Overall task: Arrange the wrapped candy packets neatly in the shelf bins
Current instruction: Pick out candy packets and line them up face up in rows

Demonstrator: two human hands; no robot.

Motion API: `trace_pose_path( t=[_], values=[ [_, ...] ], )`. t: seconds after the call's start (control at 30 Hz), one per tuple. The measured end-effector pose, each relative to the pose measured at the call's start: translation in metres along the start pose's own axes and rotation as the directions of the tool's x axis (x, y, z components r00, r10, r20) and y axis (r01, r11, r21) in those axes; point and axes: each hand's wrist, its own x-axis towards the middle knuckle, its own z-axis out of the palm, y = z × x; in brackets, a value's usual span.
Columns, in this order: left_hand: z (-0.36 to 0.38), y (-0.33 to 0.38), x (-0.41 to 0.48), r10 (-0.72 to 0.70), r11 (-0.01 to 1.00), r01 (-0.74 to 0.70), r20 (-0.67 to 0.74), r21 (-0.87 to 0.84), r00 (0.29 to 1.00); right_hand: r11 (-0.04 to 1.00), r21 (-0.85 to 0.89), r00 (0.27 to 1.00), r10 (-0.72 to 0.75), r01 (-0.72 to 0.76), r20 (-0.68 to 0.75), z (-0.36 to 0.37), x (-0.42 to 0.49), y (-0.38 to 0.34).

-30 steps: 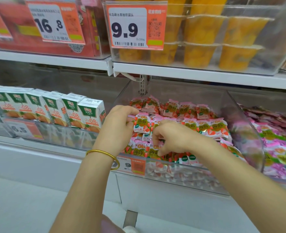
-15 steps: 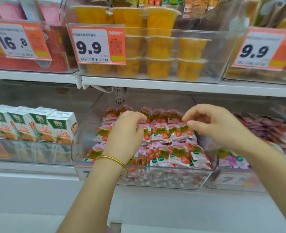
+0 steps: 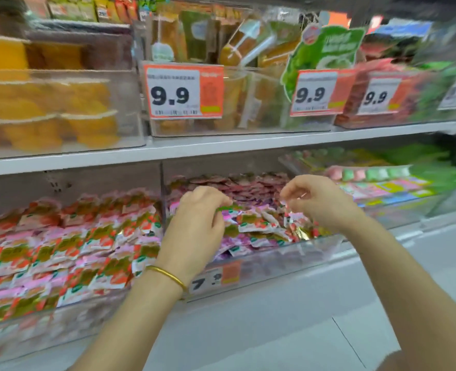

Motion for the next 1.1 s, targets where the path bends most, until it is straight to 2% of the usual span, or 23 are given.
trace_pose_path(
  t=[0.13,0.27,0.4,0.47,0.6,0.73,0.87,0.97,1.03,1.1],
  values=[
    [0.031,0.006,0.026,-0.037,0.996,0.032,0.059,0.080,0.998,0.999,-0.049,1.000,0.007,-0.005,0.026,-0.001,0.017,0.032],
    [0.051,0.001,0.049,-0.137,0.989,0.130,0.099,0.074,0.986,0.999,-0.011,0.975,-0.048,0.052,0.215,0.014,0.031,0.027],
    [0.062,-0.005,0.068,-0.209,0.977,0.203,0.119,0.063,0.971,0.981,-0.098,0.877,-0.101,0.166,0.470,0.040,0.038,0.024],
    [0.062,-0.009,0.071,-0.238,0.971,0.235,0.093,0.041,0.967,0.964,-0.156,0.858,-0.111,0.216,0.501,0.051,0.042,0.027],
    [0.058,-0.013,0.067,-0.257,0.966,0.259,0.109,0.001,0.960,0.947,-0.234,0.855,-0.070,0.219,0.515,0.053,0.049,0.030],
    [0.054,-0.012,0.060,-0.245,0.965,0.256,0.148,-0.059,0.958,0.952,-0.207,0.903,-0.126,0.227,0.410,0.050,0.049,0.036],
    [0.049,-0.011,0.057,-0.258,0.943,0.290,0.196,-0.161,0.946,0.992,-0.084,0.977,-0.078,0.097,0.201,0.044,0.038,0.038],
    [0.045,-0.005,0.054,-0.274,0.917,0.327,0.235,-0.228,0.933,0.999,-0.053,0.999,-0.004,0.006,0.050,0.038,0.031,0.036],
    [0.042,-0.002,0.052,-0.292,0.873,0.373,0.275,-0.313,0.916,0.998,-0.026,0.997,0.055,-0.057,-0.047,0.036,0.031,0.036],
    [0.040,0.004,0.051,-0.325,0.776,0.454,0.339,-0.437,0.883,0.991,0.081,0.990,0.109,-0.102,-0.085,0.037,0.031,0.034]
  ],
)
